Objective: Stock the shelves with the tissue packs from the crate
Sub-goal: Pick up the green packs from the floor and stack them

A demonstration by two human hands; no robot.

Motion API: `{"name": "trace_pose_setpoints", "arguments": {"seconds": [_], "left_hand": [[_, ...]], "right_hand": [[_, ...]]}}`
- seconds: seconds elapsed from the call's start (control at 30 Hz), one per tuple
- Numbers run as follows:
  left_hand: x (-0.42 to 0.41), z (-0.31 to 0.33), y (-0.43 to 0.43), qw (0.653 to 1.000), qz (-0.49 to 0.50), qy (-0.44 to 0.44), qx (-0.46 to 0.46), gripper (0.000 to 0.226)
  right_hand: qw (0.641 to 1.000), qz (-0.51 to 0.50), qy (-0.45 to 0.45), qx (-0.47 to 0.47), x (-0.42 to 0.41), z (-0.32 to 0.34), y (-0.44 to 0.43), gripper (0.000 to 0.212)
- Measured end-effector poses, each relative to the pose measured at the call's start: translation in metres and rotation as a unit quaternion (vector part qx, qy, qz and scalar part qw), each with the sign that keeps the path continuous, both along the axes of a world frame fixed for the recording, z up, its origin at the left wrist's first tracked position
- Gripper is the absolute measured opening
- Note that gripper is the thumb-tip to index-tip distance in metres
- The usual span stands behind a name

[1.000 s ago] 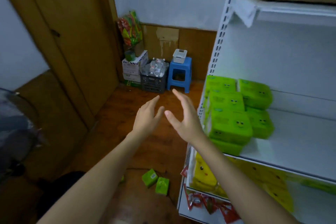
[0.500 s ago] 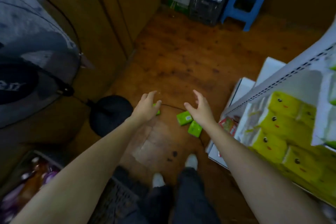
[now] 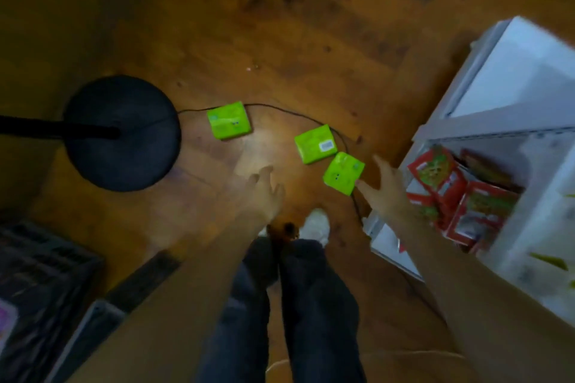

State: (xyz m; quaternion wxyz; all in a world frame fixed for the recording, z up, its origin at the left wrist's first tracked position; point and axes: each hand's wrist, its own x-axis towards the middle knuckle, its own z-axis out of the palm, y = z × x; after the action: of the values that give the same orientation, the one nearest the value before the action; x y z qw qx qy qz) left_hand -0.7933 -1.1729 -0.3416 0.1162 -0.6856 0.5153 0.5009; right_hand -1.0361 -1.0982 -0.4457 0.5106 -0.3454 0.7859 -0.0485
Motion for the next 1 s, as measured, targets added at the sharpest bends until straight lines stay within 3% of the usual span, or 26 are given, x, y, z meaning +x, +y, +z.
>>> {"name": "trace_pose_setpoints", "arguments": {"seconds": [0.13, 0.3, 0.47, 0.6, 0.8, 0.93, 1.0], "left_hand": [[-0.041, -0.126, 0.008, 0.996, -0.07, 0.007, 0.061, 0.053], [-0.097, -0.233, 0.011, 0.992, -0.053, 0.077, 0.088, 0.055], [-0.126, -0.314, 0.02, 0.986, 0.01, 0.123, 0.11, 0.076], [-0.133, -0.356, 0.04, 0.972, 0.092, 0.168, 0.134, 0.113], [-0.124, -0.32, 0.061, 0.957, 0.118, 0.207, 0.167, 0.098], [-0.108, -0.212, 0.03, 0.954, 0.103, 0.227, 0.164, 0.106], [-0.093, -0.152, 0.008, 0.959, 0.047, 0.246, 0.134, 0.118]], "right_hand": [[0.999, 0.001, 0.051, -0.018, 0.0, -0.045, -0.026, 0.07], [0.996, 0.052, 0.059, -0.034, -0.026, -0.137, -0.031, 0.074], [0.999, 0.007, 0.041, -0.016, -0.024, -0.194, -0.033, 0.083], [0.999, -0.044, 0.024, -0.005, -0.017, -0.208, -0.028, 0.077], [0.995, -0.091, 0.033, -0.003, -0.008, -0.154, -0.024, 0.067], [0.993, -0.112, 0.046, -0.004, 0.006, -0.08, -0.043, 0.079], [0.993, -0.109, 0.038, -0.023, 0.021, -0.037, -0.057, 0.091]]}}
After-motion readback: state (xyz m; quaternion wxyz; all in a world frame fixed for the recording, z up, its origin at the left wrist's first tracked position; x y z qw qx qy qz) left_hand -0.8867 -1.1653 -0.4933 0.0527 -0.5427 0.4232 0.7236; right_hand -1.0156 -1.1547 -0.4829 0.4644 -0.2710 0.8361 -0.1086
